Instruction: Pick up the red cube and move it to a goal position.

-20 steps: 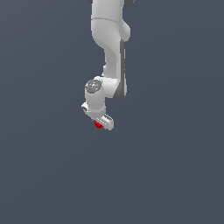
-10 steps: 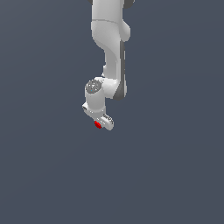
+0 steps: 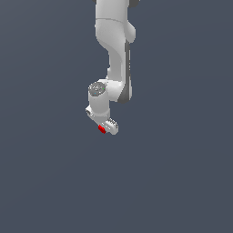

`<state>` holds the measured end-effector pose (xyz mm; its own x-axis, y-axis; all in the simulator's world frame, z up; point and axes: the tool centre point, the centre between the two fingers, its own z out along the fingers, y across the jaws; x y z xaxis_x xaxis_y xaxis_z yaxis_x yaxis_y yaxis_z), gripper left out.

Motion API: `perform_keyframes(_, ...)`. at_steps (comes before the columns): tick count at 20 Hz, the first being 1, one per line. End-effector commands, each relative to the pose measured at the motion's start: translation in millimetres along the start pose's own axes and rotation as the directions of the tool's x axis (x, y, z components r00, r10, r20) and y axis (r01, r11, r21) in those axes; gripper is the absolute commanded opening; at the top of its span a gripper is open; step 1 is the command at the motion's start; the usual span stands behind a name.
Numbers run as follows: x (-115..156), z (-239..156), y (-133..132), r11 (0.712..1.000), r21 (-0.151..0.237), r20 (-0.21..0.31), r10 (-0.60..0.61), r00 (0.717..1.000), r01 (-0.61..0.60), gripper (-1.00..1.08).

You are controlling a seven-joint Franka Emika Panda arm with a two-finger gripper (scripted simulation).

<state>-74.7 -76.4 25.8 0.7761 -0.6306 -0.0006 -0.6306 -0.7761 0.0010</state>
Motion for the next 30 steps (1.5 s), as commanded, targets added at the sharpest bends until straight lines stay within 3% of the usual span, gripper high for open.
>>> perform_keyframes(1,-0.2,-7.4,-1.1,1.0,0.001,-0.001,0.0,1.0,0.0,-1.0)
perform_keyframes(11,-4.9,-72.1,-7.1,1.0,0.001,0.0,0.001,1.0,-0.001,-1.0)
perform_keyframes(30,-15.5,-274.8,-26.7,1.0,-0.001,-0.002,0.003,1.0,-0.003,-1.0)
